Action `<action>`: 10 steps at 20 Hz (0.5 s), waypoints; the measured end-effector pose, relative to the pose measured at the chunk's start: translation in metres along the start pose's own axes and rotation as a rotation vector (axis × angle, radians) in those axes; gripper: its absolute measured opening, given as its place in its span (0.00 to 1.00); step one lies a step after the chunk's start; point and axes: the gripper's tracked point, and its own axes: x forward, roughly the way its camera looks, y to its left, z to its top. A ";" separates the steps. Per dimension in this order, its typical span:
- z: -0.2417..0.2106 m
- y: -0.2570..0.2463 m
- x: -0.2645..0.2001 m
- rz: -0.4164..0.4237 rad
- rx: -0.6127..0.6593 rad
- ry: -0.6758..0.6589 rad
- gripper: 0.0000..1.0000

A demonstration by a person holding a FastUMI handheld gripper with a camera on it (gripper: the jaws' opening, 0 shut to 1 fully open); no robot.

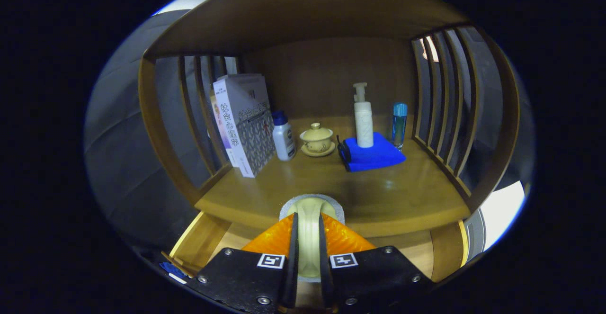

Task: Pull open the drawer, take out the items inside it, and place them on the countertop above the cabinet.

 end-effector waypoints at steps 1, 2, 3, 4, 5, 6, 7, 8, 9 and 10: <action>0.006 0.001 0.008 -0.005 0.014 -0.006 0.20; 0.011 0.000 0.017 -0.010 0.028 -0.013 0.20; 0.015 -0.001 0.024 -0.018 0.038 -0.016 0.21; 0.018 -0.004 0.033 -0.029 0.047 -0.018 0.21; 0.020 -0.006 0.041 -0.038 0.054 -0.018 0.21; 0.020 -0.008 0.049 -0.050 0.062 -0.017 0.20; 0.022 -0.009 0.053 -0.058 0.075 -0.021 0.21; 0.026 -0.011 0.059 -0.064 0.086 -0.028 0.21; 0.028 -0.014 0.064 -0.076 0.089 -0.039 0.22; 0.032 -0.015 0.065 -0.086 0.087 -0.051 0.23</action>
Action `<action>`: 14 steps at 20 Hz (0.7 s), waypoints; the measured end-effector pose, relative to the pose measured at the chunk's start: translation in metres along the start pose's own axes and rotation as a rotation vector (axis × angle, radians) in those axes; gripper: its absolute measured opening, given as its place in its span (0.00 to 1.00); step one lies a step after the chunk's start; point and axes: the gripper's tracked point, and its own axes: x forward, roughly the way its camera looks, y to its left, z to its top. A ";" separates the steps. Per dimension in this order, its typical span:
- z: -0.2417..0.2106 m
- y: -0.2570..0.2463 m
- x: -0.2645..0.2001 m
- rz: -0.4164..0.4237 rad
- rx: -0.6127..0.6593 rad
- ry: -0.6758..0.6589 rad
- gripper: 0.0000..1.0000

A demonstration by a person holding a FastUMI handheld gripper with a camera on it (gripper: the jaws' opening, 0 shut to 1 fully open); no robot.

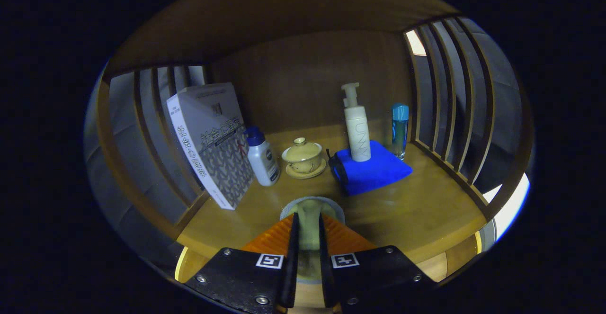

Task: Pull open the drawer, take out the items inside it, and place them on the countertop above the cabinet.

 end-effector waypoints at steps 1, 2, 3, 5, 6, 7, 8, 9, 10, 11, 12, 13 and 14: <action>0.002 -0.001 0.004 -0.004 -0.006 -0.006 0.24; 0.002 -0.002 0.008 -0.007 -0.011 -0.013 0.25; 0.003 -0.002 0.009 -0.003 -0.021 -0.024 0.26; 0.005 -0.006 0.006 -0.023 -0.038 -0.055 0.53; 0.008 -0.005 0.001 -0.018 -0.045 -0.066 0.67; 0.009 -0.003 -0.006 -0.013 -0.048 -0.080 0.80; 0.013 -0.003 -0.013 -0.009 -0.048 -0.097 0.94; 0.016 -0.002 -0.022 -0.003 -0.045 -0.119 0.94; 0.018 -0.001 -0.032 0.002 -0.047 -0.141 0.94; 0.018 -0.001 -0.043 0.005 -0.053 -0.162 0.94; 0.016 0.000 -0.054 0.006 -0.060 -0.179 0.94; 0.013 0.000 -0.065 0.007 -0.067 -0.195 0.94; 0.009 0.001 -0.075 0.008 -0.073 -0.205 0.94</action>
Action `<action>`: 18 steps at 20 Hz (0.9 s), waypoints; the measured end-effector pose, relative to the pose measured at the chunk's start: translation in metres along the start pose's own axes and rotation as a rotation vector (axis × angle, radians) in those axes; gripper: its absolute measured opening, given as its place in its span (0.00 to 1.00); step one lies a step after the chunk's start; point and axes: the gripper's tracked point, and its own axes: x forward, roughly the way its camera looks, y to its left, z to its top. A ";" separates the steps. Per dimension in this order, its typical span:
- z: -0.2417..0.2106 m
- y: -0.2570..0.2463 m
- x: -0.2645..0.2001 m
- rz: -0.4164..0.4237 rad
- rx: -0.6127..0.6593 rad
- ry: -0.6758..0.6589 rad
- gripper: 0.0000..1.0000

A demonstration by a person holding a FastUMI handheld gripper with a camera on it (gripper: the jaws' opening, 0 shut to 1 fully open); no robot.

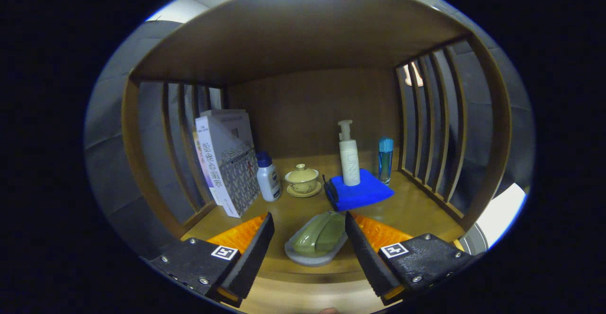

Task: Pull open the drawer, take out the items inside it, and place them on the countertop above the cabinet.

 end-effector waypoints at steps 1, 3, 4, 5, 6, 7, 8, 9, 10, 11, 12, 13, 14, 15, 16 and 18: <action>-0.002 0.000 -0.011 0.000 0.000 -0.013 0.94; -0.003 0.002 -0.031 0.008 0.005 -0.042 0.94; -0.005 0.003 -0.041 0.012 0.003 -0.050 0.94; -0.007 0.003 -0.049 0.014 -0.004 -0.059 0.94; -0.010 0.003 -0.059 0.014 -0.012 -0.068 0.94; -0.012 0.004 -0.068 0.016 -0.018 -0.081 0.94; -0.014 0.004 -0.077 0.014 -0.022 -0.097 0.94; -0.018 0.006 -0.086 0.016 -0.027 -0.108 0.94; -0.021 0.007 -0.095 0.019 -0.032 -0.120 0.94; -0.024 0.008 -0.105 0.019 -0.033 -0.136 0.94; -0.026 0.009 -0.113 0.018 -0.031 -0.150 0.94; -0.028 0.012 -0.122 0.022 -0.029 -0.166 0.94; -0.031 0.012 -0.129 0.019 -0.030 -0.178 0.94; -0.034 0.012 -0.136 0.017 -0.030 -0.187 0.94; -0.036 0.016 -0.142 0.022 -0.025 -0.195 0.94; -0.040 0.017 -0.154 0.025 -0.029 -0.213 0.94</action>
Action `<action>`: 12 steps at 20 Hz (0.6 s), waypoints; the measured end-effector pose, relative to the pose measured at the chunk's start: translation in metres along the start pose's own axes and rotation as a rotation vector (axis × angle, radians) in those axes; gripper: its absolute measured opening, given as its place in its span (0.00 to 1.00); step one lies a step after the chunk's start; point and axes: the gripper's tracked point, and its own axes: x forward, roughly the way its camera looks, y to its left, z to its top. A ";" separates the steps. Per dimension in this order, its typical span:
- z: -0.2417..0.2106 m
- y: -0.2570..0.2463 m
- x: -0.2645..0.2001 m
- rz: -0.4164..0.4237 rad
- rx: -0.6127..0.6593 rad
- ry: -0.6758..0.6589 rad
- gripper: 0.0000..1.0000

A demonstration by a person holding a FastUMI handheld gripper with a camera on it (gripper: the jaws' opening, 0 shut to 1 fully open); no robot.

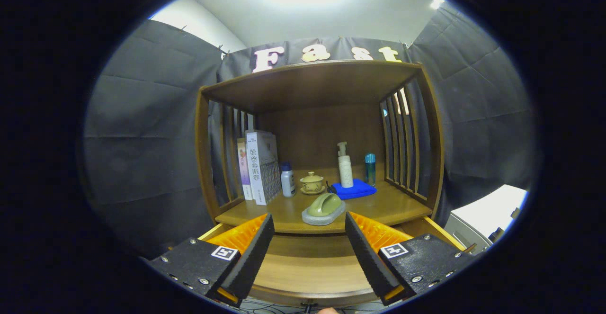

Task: Pull open the drawer, take out the items inside it, and place them on the countertop above the cabinet.

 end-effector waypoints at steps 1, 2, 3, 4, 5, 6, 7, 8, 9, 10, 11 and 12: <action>-0.003 -0.001 -0.006 -0.002 -0.006 -0.006 0.94; -0.007 0.000 -0.013 -0.002 -0.010 -0.008 0.94; -0.011 0.000 -0.019 -0.004 -0.007 -0.012 0.94; -0.015 -0.001 -0.025 -0.010 -0.003 -0.019 0.94; -0.019 -0.002 -0.028 -0.017 -0.001 -0.023 0.94; -0.024 -0.004 -0.032 -0.024 0.000 -0.027 0.94; -0.028 -0.005 -0.035 -0.027 -0.003 -0.028 0.94; -0.032 -0.004 -0.038 -0.028 -0.009 -0.030 0.94; -0.035 -0.004 -0.041 -0.029 -0.018 -0.031 0.94; -0.039 -0.004 -0.045 -0.030 -0.025 -0.031 0.94; -0.043 -0.005 -0.049 -0.030 -0.024 -0.033 0.94; -0.047 -0.005 -0.053 -0.028 -0.020 -0.033 0.94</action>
